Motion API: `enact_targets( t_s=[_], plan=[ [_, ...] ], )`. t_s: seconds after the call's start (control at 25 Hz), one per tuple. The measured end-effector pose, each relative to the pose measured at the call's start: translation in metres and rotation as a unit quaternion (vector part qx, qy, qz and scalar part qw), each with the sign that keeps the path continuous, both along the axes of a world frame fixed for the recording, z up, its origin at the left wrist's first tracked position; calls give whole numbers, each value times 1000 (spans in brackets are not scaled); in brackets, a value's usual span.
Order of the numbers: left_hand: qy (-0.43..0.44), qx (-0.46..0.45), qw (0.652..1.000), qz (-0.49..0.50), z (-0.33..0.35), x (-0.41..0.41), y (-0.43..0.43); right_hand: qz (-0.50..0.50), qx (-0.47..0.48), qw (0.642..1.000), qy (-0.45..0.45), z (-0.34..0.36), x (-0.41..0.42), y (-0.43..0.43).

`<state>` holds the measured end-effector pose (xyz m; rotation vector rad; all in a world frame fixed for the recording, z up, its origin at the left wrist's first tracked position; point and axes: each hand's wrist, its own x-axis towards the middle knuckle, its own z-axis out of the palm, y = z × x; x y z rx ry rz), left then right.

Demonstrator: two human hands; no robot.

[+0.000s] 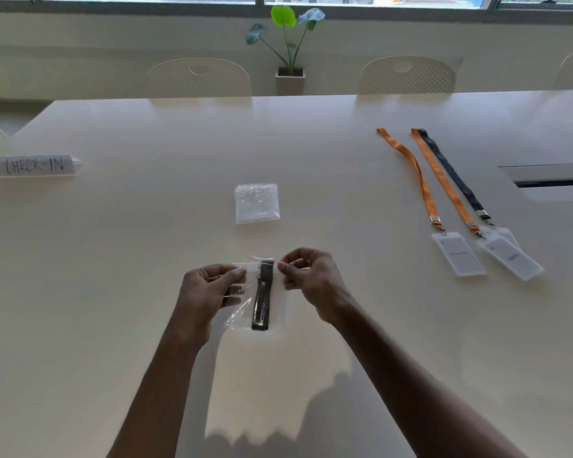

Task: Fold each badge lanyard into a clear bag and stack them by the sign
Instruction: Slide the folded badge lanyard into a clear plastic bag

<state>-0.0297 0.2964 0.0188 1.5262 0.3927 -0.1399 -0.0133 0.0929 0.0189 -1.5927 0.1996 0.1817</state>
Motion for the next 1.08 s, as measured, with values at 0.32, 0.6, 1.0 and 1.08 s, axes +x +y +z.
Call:
enact_targets(
  t_s=[0.32, 0.6, 1.0, 1.08],
  plan=[
    [-61, 269, 960, 47, -7, 9, 57, 10, -167, 986, -18, -21, 30, 70],
    [-158, 428, 890, 25, -4, 12, 78, 10, -228, 973, -42, -28, 48, 109],
    [-224, 477, 843, -106, -24, 5, 80, 15, -196, 980, -15, -22, 57, 128],
    [-225, 483, 839, -110, -26, 11, 85, 8, -207, 978, -23, -20, 62, 122]
  ],
)
